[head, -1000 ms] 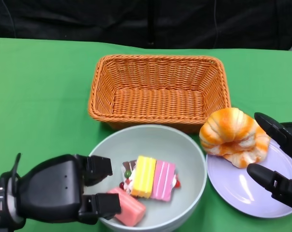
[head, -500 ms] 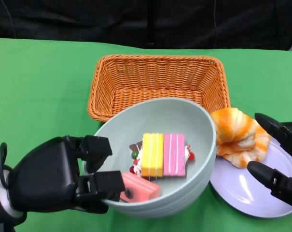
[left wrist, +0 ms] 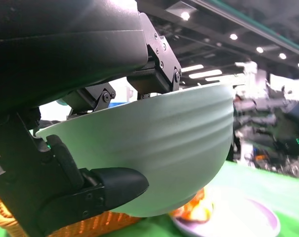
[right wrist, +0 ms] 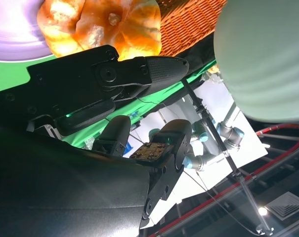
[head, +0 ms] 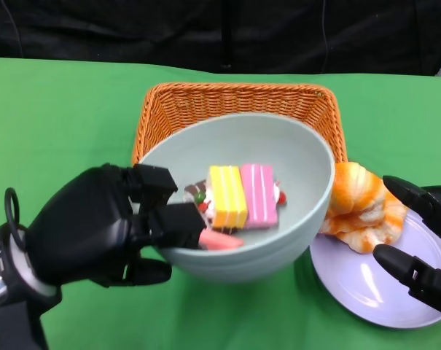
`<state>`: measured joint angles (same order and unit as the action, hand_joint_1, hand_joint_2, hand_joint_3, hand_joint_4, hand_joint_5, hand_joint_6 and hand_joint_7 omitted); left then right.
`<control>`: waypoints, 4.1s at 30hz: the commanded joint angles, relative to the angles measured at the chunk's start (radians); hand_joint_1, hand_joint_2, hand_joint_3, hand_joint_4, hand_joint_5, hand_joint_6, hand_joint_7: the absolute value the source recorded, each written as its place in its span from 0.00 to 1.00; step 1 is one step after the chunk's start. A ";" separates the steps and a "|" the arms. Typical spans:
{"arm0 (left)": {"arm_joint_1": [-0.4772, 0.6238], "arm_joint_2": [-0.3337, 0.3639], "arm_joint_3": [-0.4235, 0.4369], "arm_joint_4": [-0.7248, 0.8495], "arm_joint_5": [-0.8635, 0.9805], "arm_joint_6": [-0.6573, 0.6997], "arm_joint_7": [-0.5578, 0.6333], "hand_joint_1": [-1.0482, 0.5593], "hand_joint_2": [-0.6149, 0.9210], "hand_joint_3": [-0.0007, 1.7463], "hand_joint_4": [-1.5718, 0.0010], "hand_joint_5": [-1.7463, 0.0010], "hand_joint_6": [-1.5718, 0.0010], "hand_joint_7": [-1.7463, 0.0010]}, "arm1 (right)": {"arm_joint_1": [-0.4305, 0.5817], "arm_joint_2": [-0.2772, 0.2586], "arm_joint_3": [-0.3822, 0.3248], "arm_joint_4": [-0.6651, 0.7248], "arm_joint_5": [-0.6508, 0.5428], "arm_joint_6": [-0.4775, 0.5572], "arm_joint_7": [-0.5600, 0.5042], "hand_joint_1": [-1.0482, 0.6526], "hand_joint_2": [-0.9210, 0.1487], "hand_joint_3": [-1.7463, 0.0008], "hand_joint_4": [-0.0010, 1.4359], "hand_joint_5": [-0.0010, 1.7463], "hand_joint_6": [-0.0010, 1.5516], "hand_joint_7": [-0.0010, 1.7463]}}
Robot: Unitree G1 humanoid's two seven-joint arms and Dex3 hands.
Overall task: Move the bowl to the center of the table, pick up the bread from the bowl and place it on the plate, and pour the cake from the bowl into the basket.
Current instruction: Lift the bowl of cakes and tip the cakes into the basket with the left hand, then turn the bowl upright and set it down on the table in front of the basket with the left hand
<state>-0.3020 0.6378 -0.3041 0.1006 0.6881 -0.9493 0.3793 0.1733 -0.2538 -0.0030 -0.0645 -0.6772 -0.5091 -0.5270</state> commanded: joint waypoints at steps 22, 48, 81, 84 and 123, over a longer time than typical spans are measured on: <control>-0.117 -0.355 0.070 0.141 -0.358 0.216 -0.320 0.60 0.46 1.00 0.32 0.00 0.45 0.02 | 0.012 0.012 -0.006 0.021 0.112 -0.031 0.052 0.37 0.00 0.86 0.36 0.71 0.46 0.34; -0.219 -0.691 0.202 0.291 -0.666 0.523 -0.376 0.55 0.53 1.00 0.34 0.00 0.44 0.02 | 0.029 0.023 0.033 0.027 0.206 -0.174 0.170 0.45 0.34 0.48 0.56 0.81 0.55 0.58; -0.346 -0.992 0.480 0.328 -1.211 0.995 -0.360 0.56 0.59 1.00 0.31 0.00 0.44 0.00 | 0.041 0.034 0.035 0.044 0.167 -0.171 0.196 0.45 0.39 0.42 0.55 0.82 0.54 0.58; -0.358 -1.003 0.498 0.329 -1.266 1.024 -0.328 0.55 0.61 1.00 0.32 0.00 0.45 0.00 | 0.041 0.036 0.035 0.042 0.165 -0.164 0.199 0.45 0.39 0.42 0.54 0.83 0.54 0.58; -0.397 -0.949 0.570 0.427 -1.595 1.116 -0.686 0.45 0.58 1.00 0.27 0.00 0.42 0.00 | 0.038 0.041 0.035 0.045 0.154 -0.159 0.201 0.45 0.37 0.45 0.55 0.83 0.54 0.58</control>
<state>-0.6189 -0.2556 0.2575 0.5332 -0.9043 0.1843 -0.2725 0.2071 -0.2054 0.0425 -0.0239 -0.5365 -0.6666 -0.3257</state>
